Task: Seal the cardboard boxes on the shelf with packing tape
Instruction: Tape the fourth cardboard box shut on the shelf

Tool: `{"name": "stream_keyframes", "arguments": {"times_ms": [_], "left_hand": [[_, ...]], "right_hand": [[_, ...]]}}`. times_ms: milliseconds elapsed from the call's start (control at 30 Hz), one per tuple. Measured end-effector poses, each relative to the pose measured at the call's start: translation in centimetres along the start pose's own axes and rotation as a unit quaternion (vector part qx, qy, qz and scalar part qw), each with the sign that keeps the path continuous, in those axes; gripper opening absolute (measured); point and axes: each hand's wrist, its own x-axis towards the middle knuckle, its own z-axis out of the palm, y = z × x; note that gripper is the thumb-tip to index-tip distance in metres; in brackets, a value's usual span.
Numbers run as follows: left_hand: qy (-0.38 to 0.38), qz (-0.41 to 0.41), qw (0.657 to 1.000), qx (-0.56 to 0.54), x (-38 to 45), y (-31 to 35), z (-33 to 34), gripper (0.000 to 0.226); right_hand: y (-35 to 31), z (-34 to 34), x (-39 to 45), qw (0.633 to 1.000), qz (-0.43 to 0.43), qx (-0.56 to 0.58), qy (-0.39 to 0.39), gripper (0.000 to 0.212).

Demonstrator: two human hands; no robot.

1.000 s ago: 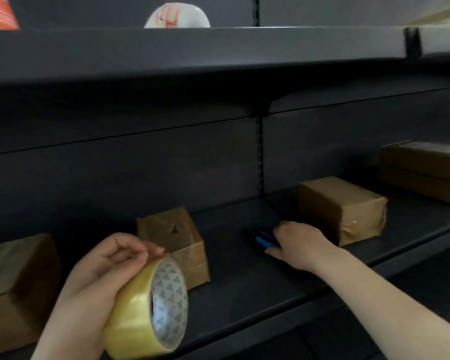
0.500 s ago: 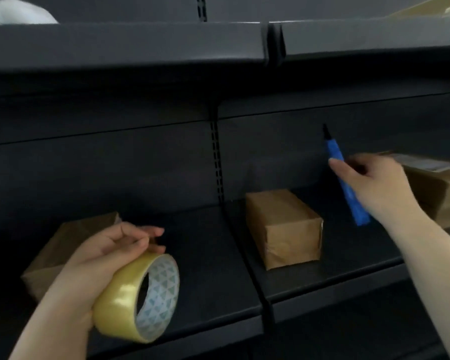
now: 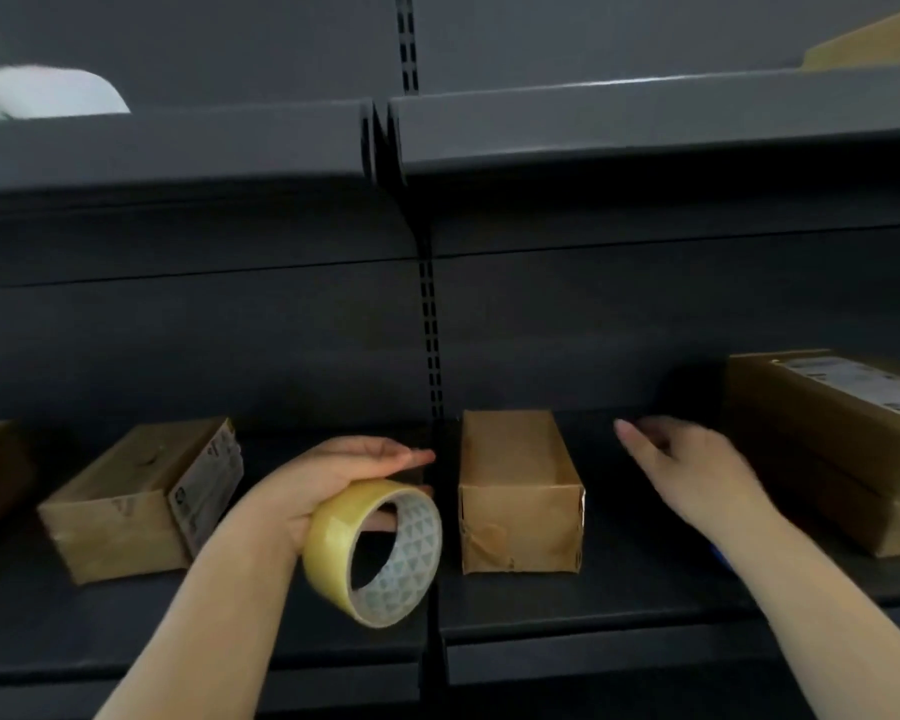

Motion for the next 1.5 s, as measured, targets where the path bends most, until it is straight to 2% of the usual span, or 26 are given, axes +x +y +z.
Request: {"name": "stream_keyframes", "arguments": {"times_ms": [33, 67, 100, 133, 167, 233, 300, 400, 467, 600, 700, 767, 900, 1000, 1033, 1100, 1133, 1200, 1233, 1367, 1500], "left_hand": [[-0.001, -0.004, 1.0, 0.011, 0.4, 0.0, 0.2, 0.01], [0.0, -0.008, 1.0, 0.019, 0.7, 0.0, 0.5, 0.007], [0.0, -0.014, 1.0, 0.022, 1.1, 0.1, 0.8, 0.005], [-0.001, -0.019, 1.0, 0.024, 1.3, 0.0, 1.2, 0.004], [0.0, -0.015, 0.999, 0.031, 1.5, 0.0, 1.5, 0.003], [0.011, 0.021, 0.999, 0.047, 1.8, -0.4, 1.8, 0.004], [0.0, 0.083, 0.996, 0.035, 1.8, -0.9, 2.0, 0.005], [-0.034, 0.167, 0.985, -0.008, 1.6, -1.9, 2.3, 0.012], [-0.037, 0.217, 0.975, -0.027, 1.5, -2.5, 2.7, 0.01], [-0.02, 0.257, 0.966, -0.019, 1.9, -3.7, 3.0, 0.015], [-0.025, 0.268, 0.963, -0.013, 1.9, -4.2, 3.1, 0.014], [-0.029, 0.272, 0.961, -0.025, 1.7, -4.5, 3.0, 0.01], [-0.06, 0.267, 0.96, -0.06, 1.7, -4.7, 3.1, 0.024], [-0.062, 0.269, 0.96, -0.046, 1.7, -4.6, 3.7, 0.016], [-0.056, 0.268, 0.961, -0.047, 1.8, -4.6, 3.8, 0.013], [-0.039, 0.257, 0.964, -0.058, 1.7, -4.6, 3.6, 0.01], [-0.032, 0.252, 0.965, -0.065, 1.7, -4.6, 3.5, 0.01], [-0.03, 0.245, 0.966, -0.075, 1.7, -4.6, 3.4, 0.01], [-0.033, 0.241, 0.967, -0.079, 1.6, -4.6, 3.4, 0.012], [-0.037, 0.235, 0.968, -0.083, 1.2, -4.4, 3.3, 0.008], [-0.038, 0.238, 0.966, -0.092, 0.8, -4.5, 3.2, 0.01]], "right_hand": [[-1.4, 0.2, -0.6, 0.988, 0.035, 0.13, -0.079, 0.081], [-2.6, 0.7, -1.1, 0.958, 0.069, 0.215, -0.175, 0.092], [-3.6, 1.3, -1.5, 0.933, 0.086, 0.246, -0.249, 0.1], [-4.2, 2.0, -1.8, 0.917, 0.091, 0.257, -0.292, 0.102], [-4.5, 2.7, -2.1, 0.909, 0.083, 0.276, -0.302, 0.096], [-5.0, 3.5, -2.3, 0.883, 0.062, 0.363, -0.291, 0.074], [-4.9, 4.4, -2.3, 0.857, 0.003, 0.443, -0.263, 0.061], [-4.8, 5.6, -2.2, 0.812, -0.086, 0.539, -0.207, 0.081], [-4.9, 5.8, -2.3, 0.798, -0.137, 0.559, -0.177, 0.087], [-4.4, 6.1, -2.3, 0.787, -0.146, 0.579, -0.155, 0.092], [-4.1, 6.1, -2.4, 0.787, -0.144, 0.583, -0.141, 0.092], [-4.0, 6.1, -2.6, 0.795, -0.14, 0.582, -0.104, 0.088], [-4.3, 6.1, -3.1, 0.842, -0.138, 0.521, 0.025, 0.09], [-4.6, 6.3, -3.9, 0.864, -0.185, 0.46, 0.085, 0.094], [-4.7, 6.3, -4.1, 0.862, -0.198, 0.459, 0.087, 0.093], [-4.5, 6.3, -4.3, 0.832, -0.207, 0.509, 0.075, 0.086], [-4.4, 6.3, -4.4, 0.813, -0.203, 0.541, 0.07, 0.076], [-4.2, 6.1, -4.1, 0.779, -0.177, 0.598, 0.055, 0.042], [-4.1, 6.1, -3.9, 0.772, -0.167, 0.611, 0.044, 0.033], [-4.1, 6.0, -3.6, 0.791, -0.169, 0.589, 0.008, 0.038], [-4.1, 6.1, -3.5, 0.768, -0.144, 0.621, -0.064, 0.036]]}}
